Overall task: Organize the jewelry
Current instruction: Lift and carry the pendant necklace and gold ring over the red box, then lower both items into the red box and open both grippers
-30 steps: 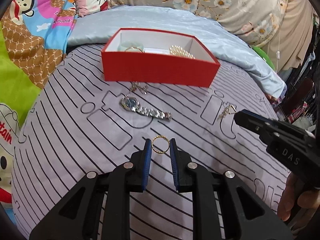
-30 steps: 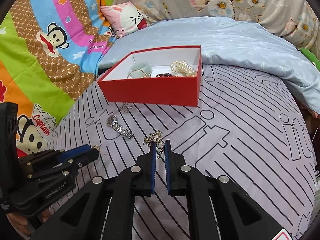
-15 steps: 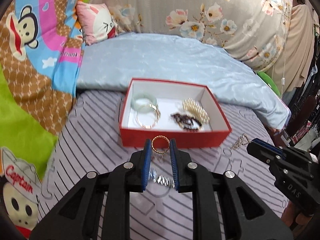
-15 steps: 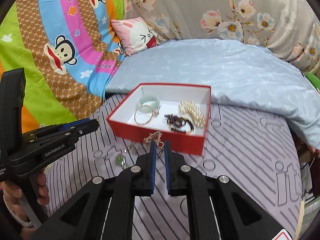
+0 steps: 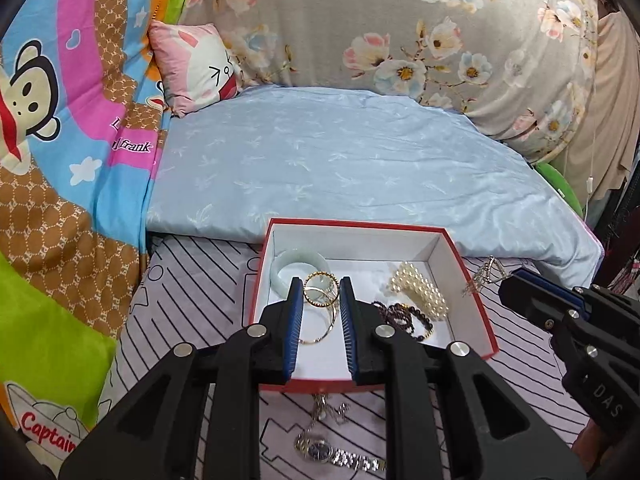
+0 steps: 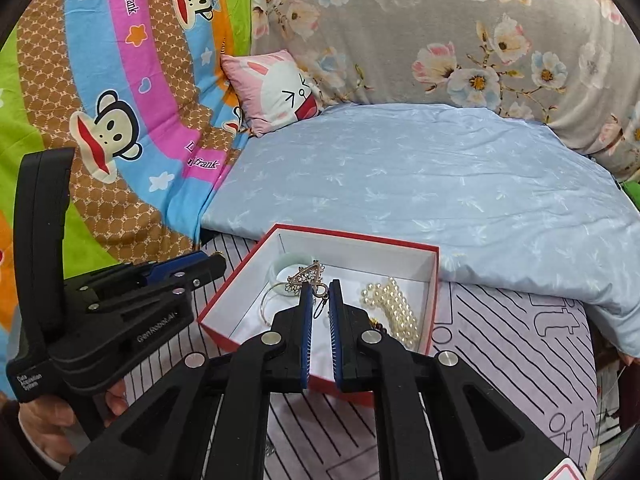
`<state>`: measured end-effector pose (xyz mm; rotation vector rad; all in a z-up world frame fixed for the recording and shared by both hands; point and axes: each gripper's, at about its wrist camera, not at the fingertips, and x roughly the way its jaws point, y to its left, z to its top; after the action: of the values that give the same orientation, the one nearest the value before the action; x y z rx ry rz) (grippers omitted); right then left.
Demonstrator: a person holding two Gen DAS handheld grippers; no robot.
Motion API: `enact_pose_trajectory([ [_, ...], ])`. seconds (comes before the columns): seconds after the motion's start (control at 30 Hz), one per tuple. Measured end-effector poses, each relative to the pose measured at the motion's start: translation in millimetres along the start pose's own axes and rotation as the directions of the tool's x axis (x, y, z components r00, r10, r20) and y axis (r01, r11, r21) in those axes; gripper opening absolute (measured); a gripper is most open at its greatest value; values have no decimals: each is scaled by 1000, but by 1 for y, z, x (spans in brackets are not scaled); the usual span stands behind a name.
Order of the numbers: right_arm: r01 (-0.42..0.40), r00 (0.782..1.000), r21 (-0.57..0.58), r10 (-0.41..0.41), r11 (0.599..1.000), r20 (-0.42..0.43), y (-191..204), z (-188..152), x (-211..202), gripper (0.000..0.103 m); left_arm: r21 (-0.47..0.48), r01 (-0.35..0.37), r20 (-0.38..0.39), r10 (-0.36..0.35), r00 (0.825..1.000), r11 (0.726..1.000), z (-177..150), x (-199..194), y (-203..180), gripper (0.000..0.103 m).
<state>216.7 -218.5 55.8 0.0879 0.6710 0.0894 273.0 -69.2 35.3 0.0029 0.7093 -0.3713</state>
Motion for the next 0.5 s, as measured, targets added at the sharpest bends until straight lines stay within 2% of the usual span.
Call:
enact_pose_trajectory([
  [0.5, 22, 998, 36, -20, 999, -51, -18, 6, 52, 7, 0, -24, -55, 23, 998, 1000, 7, 56, 0, 18],
])
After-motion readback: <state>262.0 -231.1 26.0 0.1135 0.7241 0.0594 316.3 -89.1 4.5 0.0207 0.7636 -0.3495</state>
